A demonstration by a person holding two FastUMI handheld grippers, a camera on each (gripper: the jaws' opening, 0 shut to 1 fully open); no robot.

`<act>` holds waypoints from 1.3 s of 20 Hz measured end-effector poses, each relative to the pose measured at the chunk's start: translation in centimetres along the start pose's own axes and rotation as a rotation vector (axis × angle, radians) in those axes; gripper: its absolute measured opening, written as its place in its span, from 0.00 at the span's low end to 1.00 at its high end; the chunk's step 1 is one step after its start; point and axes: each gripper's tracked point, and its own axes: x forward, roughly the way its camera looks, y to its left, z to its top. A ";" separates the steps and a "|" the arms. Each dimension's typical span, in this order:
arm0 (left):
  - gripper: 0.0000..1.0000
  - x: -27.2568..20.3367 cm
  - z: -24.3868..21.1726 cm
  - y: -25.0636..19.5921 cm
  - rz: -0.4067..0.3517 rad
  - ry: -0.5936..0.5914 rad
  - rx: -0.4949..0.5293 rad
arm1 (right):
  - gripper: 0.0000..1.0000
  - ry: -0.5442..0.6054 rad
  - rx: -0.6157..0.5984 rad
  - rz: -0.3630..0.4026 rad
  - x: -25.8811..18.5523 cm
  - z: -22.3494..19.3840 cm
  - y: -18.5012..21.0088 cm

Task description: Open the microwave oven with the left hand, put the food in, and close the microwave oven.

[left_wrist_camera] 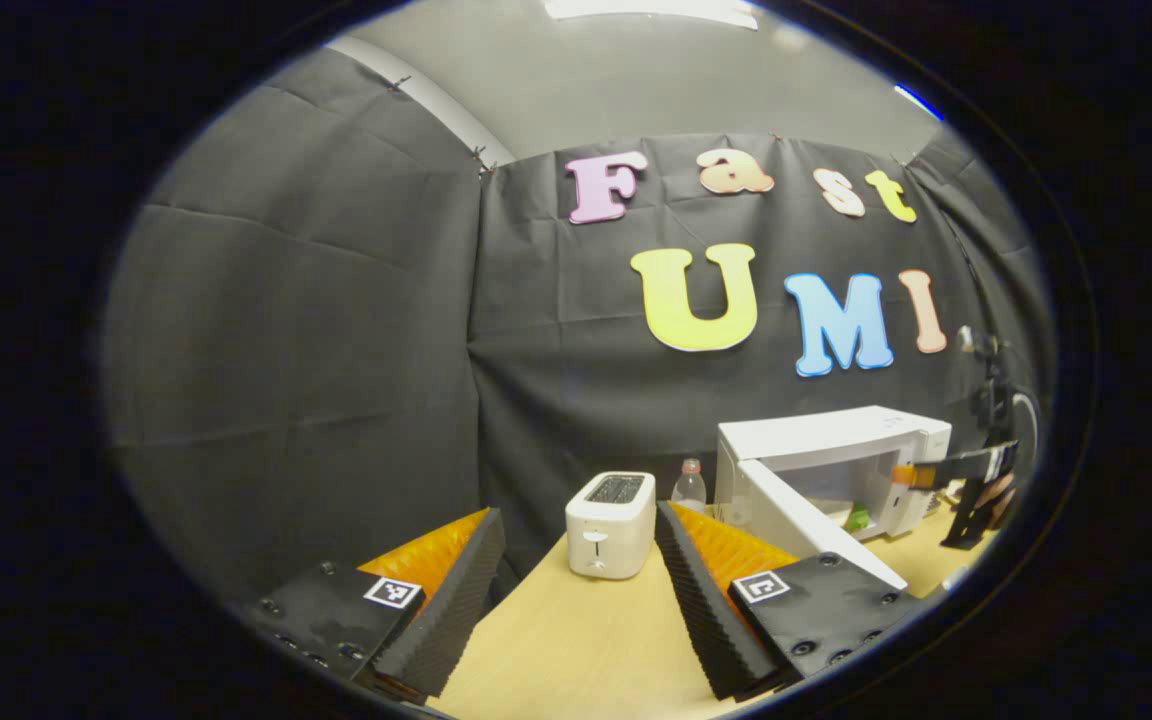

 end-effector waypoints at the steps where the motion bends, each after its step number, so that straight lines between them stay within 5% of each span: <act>1: 0.97 -0.2 -0.8 -0.5 -0.004 0.013 -0.003 | 0.98 -0.022 -0.001 0.016 -1.2 0.9 0.0; 9: 0.97 -1.5 -6.6 -4.4 0.000 0.115 -0.009 | 0.98 -0.206 -0.032 0.027 -10.6 8.1 -3.7; 14: 0.93 -3.2 -9.1 -6.7 -0.004 0.162 0.007 | 0.98 -0.233 -0.041 0.020 -13.7 9.1 -7.5; 22: 0.09 -4.6 -9.1 -12.1 -0.045 0.157 0.063 | 0.98 -0.201 -0.048 0.013 -16.7 8.2 -12.3; 26: 0.07 -4.7 -8.7 -14.5 -0.051 0.173 0.019 | 0.98 -0.206 -0.063 0.035 -18.4 8.5 -14.2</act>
